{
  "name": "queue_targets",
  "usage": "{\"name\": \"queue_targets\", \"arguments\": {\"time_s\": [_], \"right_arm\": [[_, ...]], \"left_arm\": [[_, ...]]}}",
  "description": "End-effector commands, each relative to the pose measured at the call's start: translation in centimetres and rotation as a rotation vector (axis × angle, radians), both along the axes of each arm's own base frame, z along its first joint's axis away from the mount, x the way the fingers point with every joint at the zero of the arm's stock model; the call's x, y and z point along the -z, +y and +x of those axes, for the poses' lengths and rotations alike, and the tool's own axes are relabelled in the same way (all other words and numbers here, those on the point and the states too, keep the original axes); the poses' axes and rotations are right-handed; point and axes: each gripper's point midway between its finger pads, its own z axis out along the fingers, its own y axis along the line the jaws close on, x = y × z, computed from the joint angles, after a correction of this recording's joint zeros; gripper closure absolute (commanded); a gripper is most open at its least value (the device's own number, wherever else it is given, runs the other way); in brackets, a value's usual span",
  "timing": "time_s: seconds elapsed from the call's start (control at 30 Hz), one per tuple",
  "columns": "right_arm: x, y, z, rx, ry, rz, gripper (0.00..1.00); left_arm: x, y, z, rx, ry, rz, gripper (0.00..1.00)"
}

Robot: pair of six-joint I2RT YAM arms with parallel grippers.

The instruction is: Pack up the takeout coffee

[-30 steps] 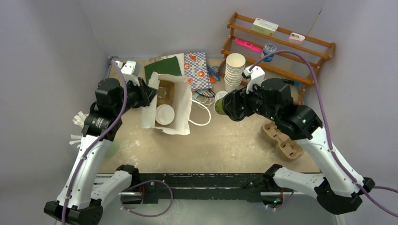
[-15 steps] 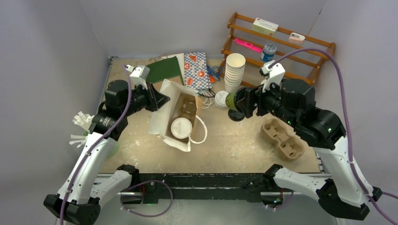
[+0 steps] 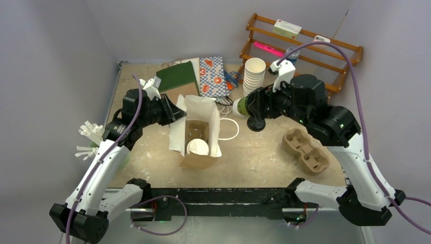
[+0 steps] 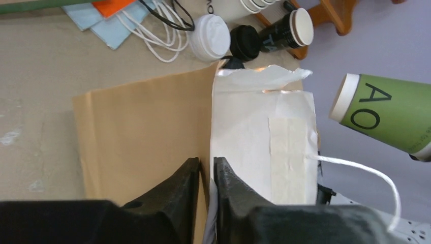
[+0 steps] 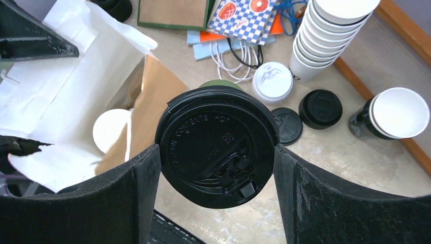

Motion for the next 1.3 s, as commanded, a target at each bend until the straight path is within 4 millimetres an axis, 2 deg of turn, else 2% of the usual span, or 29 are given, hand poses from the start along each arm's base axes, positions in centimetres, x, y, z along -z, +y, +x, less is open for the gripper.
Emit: {"name": "queue_targets", "arguments": {"time_s": [0.0,0.07,0.13,0.2,0.27,0.33,0.4,0.47,0.57,0.63,0.77,0.9,1.0,1.17,1.27], "right_arm": [[0.1,1.3,0.1,-0.035,0.010,0.033,0.33],[0.3,1.6,0.2,-0.044,0.020,0.024,0.33],[0.4,1.7,0.3,-0.051,0.024,0.019,0.33],[0.6,1.7,0.3,-0.052,0.027,0.013,0.33],[0.6,1.6,0.2,-0.053,0.027,0.007,0.33],[0.7,1.5,0.2,-0.056,0.028,0.003,0.33],[0.8,1.6,0.1,-0.063,0.029,0.003,0.33],[0.6,1.6,0.0,-0.067,0.032,0.003,0.33],[0.1,1.5,0.0,-0.062,0.025,0.008,0.33],[0.0,1.3,0.0,-0.054,0.023,0.005,0.33],[0.0,1.3,-0.4,-0.066,0.025,0.012,0.33],[0.0,1.2,-0.9,-0.074,0.034,0.019,0.33],[0.4,1.0,-1.2,-0.069,0.042,0.018,0.32],[2.1,0.8,-1.4,-0.059,0.081,0.001,0.32],[4.5,0.7,-1.5,-0.050,0.134,-0.028,0.32]], "left_arm": [[-1.7,1.2,2.0,-0.095,-0.061,0.043,0.75],[-2.0,2.2,2.9,-0.124,-0.082,0.121,0.62],[-2.6,3.1,3.7,-0.147,-0.101,0.191,0.43],[-3.6,3.9,4.1,-0.146,-0.133,0.265,0.34],[-5.4,4.2,4.4,-0.102,-0.198,0.339,0.32],[-7.3,3.8,4.4,0.028,-0.319,0.435,0.31],[-8.4,3.3,4.3,0.152,-0.436,0.515,0.31],[-8.8,2.8,4.5,0.245,-0.544,0.575,0.31],[-8.3,1.8,5.2,0.383,-0.684,0.650,0.27],[-8.0,0.7,5.8,0.457,-0.732,0.652,0.19],[-6.1,-2.2,5.6,0.734,-0.839,0.629,0.18],[-4.5,-3.3,6.8,0.848,-0.872,0.634,0.17],[-2.7,-4.4,7.2,0.953,-0.822,0.612,0.19],[-1.2,-5.6,8.9,0.972,-0.761,0.613,0.32],[-0.2,-5.8,9.0,0.982,-0.729,0.610,0.40]]}}
